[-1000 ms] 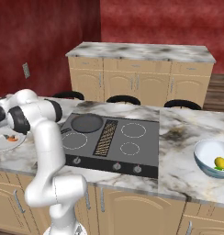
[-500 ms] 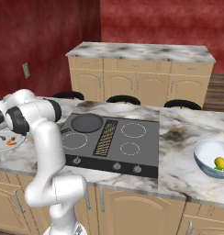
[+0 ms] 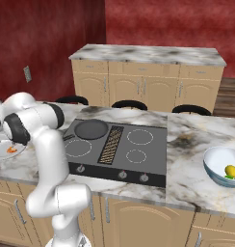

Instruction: Place the shrimp on the plate and place the lemon on the same plate.

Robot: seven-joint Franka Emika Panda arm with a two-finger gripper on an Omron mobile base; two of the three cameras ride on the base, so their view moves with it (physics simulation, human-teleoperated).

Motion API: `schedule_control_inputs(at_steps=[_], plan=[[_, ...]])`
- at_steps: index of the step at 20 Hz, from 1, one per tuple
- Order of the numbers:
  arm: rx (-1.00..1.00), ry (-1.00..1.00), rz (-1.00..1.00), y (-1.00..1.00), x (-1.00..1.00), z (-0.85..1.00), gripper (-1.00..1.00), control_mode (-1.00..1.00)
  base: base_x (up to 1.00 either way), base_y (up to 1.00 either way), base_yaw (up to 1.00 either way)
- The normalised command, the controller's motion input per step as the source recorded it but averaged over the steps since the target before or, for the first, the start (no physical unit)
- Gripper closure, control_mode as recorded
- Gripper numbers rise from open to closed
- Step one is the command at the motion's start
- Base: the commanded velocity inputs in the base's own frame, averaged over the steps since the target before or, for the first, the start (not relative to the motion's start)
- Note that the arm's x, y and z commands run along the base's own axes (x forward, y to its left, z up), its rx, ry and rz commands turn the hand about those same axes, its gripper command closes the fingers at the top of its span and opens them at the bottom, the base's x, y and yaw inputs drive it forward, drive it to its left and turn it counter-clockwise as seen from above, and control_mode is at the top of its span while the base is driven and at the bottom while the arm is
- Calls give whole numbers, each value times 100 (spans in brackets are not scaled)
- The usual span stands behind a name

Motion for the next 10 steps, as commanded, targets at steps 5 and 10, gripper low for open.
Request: schedule_control_inputs(at_steps=[5,10], plan=[[0,-6,0,-37,-24,51,-100,-100,0,0,0],[0,0,0,-54,-26,32,-100,-100,0,0,0]])
